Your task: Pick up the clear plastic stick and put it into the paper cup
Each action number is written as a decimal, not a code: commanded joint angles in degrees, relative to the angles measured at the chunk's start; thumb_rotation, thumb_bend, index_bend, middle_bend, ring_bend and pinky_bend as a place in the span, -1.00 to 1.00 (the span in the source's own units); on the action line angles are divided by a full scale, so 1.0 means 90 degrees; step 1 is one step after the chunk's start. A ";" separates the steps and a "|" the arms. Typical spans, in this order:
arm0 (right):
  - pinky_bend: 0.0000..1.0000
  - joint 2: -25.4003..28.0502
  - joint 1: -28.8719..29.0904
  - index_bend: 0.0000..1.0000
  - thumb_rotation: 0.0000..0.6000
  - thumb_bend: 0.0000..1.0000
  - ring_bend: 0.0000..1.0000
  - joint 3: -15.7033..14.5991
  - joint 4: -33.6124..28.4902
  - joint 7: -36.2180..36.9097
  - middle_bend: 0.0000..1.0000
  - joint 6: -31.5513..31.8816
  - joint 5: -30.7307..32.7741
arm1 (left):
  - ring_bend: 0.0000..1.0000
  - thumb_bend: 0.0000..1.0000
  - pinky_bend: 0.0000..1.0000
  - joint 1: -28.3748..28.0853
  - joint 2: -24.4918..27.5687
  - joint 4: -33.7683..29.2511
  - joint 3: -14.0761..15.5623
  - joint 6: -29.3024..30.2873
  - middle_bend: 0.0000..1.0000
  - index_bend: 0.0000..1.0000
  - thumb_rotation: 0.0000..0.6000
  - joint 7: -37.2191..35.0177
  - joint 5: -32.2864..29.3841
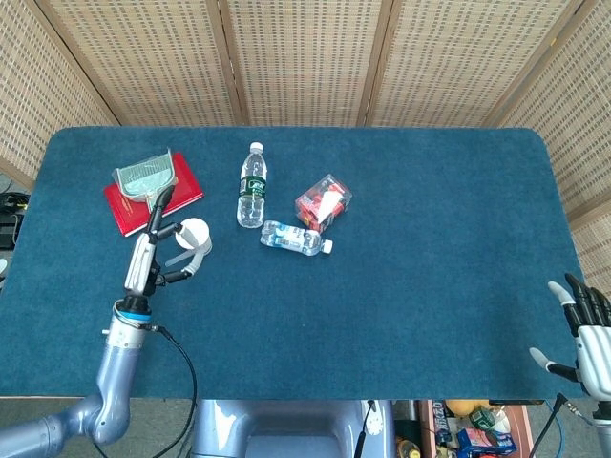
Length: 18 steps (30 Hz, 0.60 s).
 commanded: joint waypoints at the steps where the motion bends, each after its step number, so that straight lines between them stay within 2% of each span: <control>1: -1.00 -0.0025 0.0039 -1.00 1.00 -1.00 -1.00 0.0028 0.0019 -0.0049 -1.00 -0.0093 0.0096 | -1.00 -0.27 -1.00 -0.0524 -0.0244 0.1368 -0.0690 -0.0328 -1.00 0.23 1.00 -0.2418 0.0015; 4: -1.00 -0.0036 0.0055 -1.00 1.00 -1.00 -1.00 0.0042 0.0026 -0.0066 -1.00 -0.0137 0.0148 | -1.00 -0.27 -1.00 -0.0678 -0.0369 0.1727 -0.0733 -0.0551 -1.00 0.23 1.00 -0.2832 -0.0110; 9: -1.00 -0.0047 0.0075 -1.00 1.00 -1.00 -1.00 0.0065 0.0054 -0.0063 -1.00 -0.0195 0.0227 | -1.00 -0.27 -1.00 -0.0918 -0.0576 0.2338 -0.0732 -0.0848 -1.00 0.23 1.00 -0.3093 -0.0241; 18: -1.00 -0.0061 0.0116 -1.00 1.00 -1.00 -1.00 0.0105 0.0105 -0.0035 -1.00 -0.0310 0.0359 | -1.00 -0.27 -1.00 -0.1136 -0.1034 0.3219 -0.0708 -0.1061 -1.00 0.23 1.00 -0.3672 -0.0430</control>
